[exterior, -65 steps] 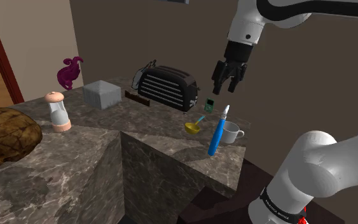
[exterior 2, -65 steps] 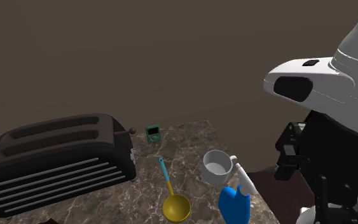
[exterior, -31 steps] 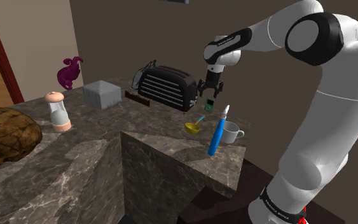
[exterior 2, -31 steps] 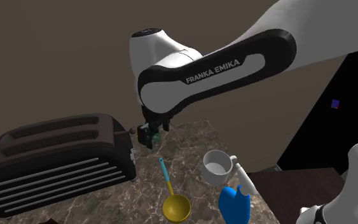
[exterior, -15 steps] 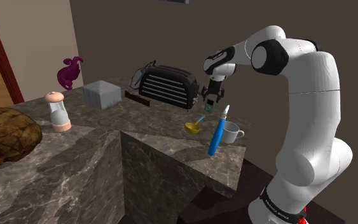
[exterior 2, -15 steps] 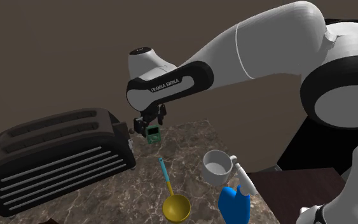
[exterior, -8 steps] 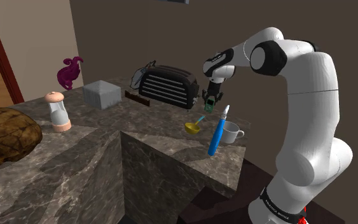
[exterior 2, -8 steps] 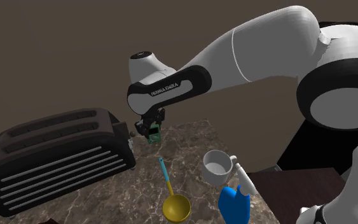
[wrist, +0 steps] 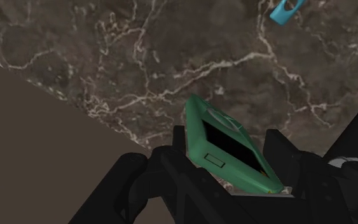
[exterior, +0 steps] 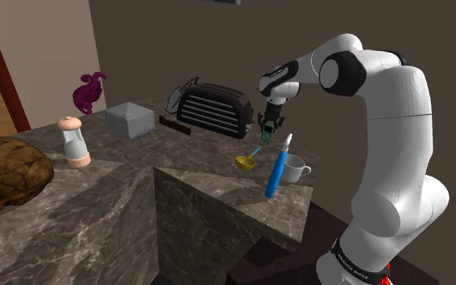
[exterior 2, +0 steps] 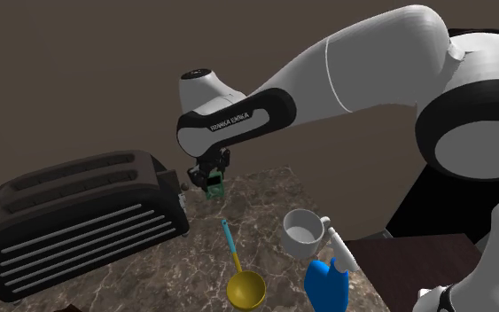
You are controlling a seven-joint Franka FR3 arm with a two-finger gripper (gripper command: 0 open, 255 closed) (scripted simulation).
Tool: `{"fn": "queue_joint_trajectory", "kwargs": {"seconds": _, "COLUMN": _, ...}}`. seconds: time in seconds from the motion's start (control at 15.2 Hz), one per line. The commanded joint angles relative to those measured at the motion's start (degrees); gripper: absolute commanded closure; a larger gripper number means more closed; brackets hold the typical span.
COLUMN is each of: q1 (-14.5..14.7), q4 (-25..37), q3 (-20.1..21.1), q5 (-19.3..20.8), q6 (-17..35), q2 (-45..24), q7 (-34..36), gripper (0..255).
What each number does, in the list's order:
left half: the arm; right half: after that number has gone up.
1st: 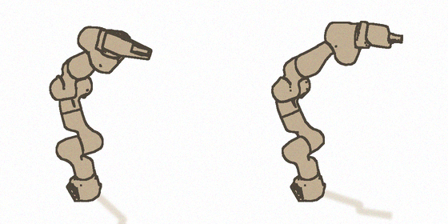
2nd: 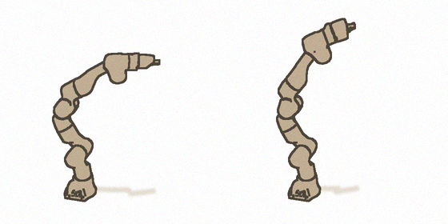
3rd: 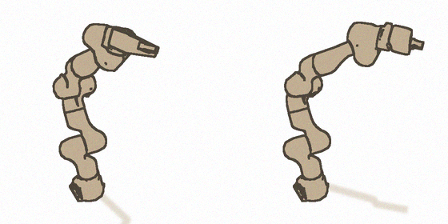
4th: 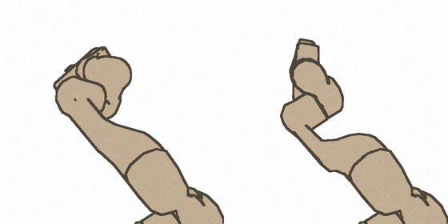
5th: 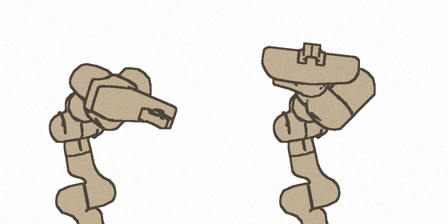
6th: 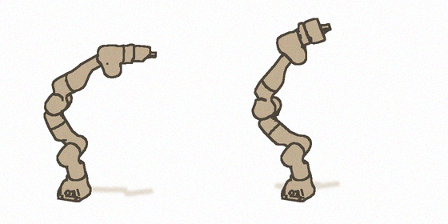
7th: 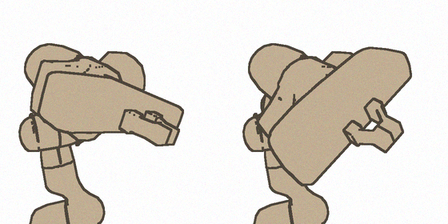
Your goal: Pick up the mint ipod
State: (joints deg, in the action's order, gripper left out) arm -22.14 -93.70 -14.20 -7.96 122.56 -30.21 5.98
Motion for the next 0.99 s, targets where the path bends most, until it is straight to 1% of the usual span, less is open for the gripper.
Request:
{"fn": "queue_joint_trajectory", "kwargs": {"seconds": 0.0, "q1": 0.1, "q4": 0.4, "q3": -0.1, "q5": 0.2, "q6": -1.0, "q2": 0.7, "q7": 0.2, "gripper": 255}}
{"fn": "queue_joint_trajectory", "kwargs": {"seconds": 0.79, "q1": 0.3, "q4": 4.6, "q3": -0.7, "q5": 1.3, "q6": -8.6, "q2": 4.1, "q7": 0.8, "gripper": 255}}
{"fn": "queue_joint_trajectory", "kwargs": {"seconds": 0.92, "q1": 0.3, "q4": 4.6, "q3": -0.7, "q5": 1.3, "q6": -8.7, "q2": 4.2, "q7": 0.8, "gripper": 255}}
